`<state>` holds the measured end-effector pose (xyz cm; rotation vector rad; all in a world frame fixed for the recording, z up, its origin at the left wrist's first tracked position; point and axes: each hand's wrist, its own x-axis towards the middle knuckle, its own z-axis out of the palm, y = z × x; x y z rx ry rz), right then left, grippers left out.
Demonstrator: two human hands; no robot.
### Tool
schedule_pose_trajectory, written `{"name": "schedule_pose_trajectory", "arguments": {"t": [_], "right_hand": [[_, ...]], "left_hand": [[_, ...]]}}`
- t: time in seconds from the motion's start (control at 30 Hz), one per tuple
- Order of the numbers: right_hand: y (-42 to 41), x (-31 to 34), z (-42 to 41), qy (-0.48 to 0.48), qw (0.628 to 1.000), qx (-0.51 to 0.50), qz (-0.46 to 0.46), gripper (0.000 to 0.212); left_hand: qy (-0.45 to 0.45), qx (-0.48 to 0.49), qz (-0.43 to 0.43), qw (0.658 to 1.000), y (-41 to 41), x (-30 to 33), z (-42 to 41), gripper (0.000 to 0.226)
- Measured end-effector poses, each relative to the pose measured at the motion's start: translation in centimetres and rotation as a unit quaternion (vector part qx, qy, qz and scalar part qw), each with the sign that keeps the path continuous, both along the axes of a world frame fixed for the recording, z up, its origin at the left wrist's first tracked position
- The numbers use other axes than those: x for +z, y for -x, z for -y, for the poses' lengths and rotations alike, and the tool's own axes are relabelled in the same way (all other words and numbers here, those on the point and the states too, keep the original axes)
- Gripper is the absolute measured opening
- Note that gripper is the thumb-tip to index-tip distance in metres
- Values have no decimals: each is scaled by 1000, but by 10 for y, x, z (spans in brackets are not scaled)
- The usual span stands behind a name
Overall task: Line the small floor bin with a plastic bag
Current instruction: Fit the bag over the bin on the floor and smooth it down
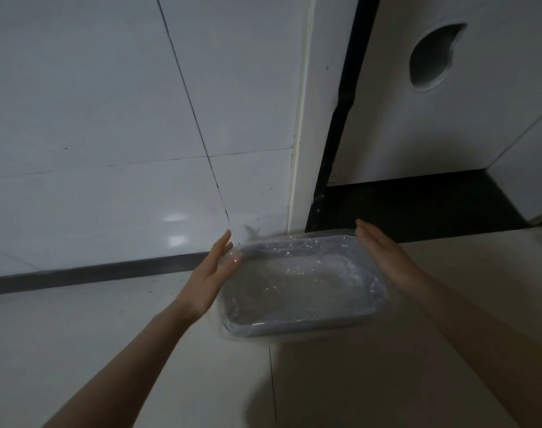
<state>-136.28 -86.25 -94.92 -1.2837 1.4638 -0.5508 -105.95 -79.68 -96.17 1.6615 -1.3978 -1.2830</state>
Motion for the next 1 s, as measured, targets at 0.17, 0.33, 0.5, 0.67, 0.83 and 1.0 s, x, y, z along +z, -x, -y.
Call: {"name": "schedule_pose_trajectory", "arguments": {"t": [0.17, 0.33, 0.5, 0.67, 0.83, 1.0], "right_hand": [[10, -11, -11, -17, 996, 86, 1, 93], [34, -9, -16, 2, 976, 216, -6, 130], [43, -15, -18, 18, 962, 263, -73, 149], [46, -27, -16, 19, 960, 260, -103, 159], [43, -43, -17, 66, 965, 234, -98, 144], [45, -56, -21, 80, 970, 201, -110, 101]], "left_hand": [[-19, -103, -8, 995, -10, -9, -9, 116], [32, -202, 28, 978, -21, -15, -23, 137], [72, -209, 57, 974, -12, -20, -20, 146], [84, -169, 67, 980, -10, -33, -19, 147], [89, -139, 75, 983, -13, -43, -16, 149], [83, -127, 72, 986, -16, -48, -13, 148]]}}
